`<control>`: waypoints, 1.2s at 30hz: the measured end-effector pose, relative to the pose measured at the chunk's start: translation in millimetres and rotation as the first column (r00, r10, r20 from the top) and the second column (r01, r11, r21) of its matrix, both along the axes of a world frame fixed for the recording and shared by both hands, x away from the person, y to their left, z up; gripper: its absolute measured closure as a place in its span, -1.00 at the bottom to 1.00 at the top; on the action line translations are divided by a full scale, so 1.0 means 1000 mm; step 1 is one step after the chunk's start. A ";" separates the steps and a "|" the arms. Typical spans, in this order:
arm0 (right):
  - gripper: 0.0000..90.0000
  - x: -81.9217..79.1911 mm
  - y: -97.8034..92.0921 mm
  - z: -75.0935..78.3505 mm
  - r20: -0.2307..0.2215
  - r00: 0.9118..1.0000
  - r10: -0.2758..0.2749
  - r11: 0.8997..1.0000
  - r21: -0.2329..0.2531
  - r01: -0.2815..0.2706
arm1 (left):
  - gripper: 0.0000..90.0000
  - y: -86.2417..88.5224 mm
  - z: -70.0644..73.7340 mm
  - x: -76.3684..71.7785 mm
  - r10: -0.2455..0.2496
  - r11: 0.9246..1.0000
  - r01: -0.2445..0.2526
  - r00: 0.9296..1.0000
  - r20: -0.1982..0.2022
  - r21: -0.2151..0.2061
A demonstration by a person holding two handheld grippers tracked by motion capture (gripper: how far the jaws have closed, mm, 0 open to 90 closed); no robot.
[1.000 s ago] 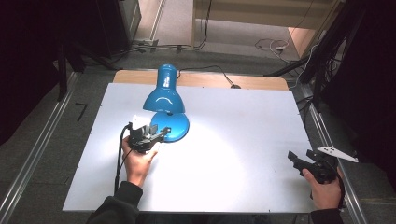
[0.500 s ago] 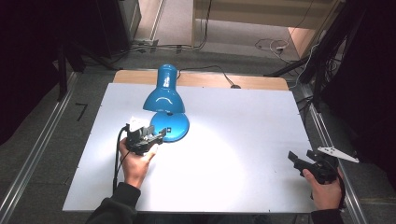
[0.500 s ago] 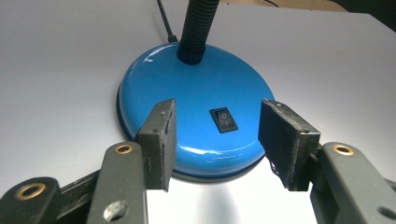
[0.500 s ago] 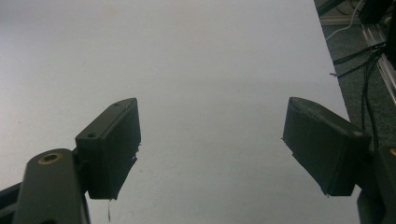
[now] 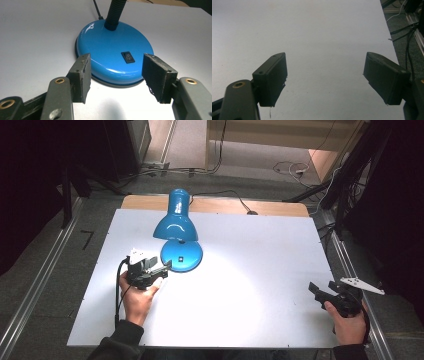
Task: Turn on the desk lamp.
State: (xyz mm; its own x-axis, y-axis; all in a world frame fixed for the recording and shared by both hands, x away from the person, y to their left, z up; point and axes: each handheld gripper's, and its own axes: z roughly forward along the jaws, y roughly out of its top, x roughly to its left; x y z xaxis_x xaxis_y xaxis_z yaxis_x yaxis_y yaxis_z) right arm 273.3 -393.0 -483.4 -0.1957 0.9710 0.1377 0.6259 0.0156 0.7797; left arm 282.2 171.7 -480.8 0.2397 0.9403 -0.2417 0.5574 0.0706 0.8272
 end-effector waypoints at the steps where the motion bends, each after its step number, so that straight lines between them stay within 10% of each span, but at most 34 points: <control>1: -0.61 0.000 0.000 0.000 0.000 1.000 0.000 1.000 0.000 0.000 | -0.09 0.001 0.000 -0.001 -0.001 1.000 0.001 1.000 0.000 0.001; 36: -0.61 0.000 0.001 -0.001 -0.004 1.000 0.000 1.000 -0.004 0.000 | -0.24 0.025 0.002 -0.029 0.051 0.999 -0.051 0.999 -0.010 0.011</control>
State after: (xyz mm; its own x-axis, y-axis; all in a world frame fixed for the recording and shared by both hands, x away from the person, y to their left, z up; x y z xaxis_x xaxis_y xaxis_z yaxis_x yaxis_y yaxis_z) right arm 273.4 -391.5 -484.0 -0.1956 0.9715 0.1343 0.6290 0.0192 0.7772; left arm 252.9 196.3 -478.7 0.1892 0.9536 -0.2341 0.5617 0.0905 0.8224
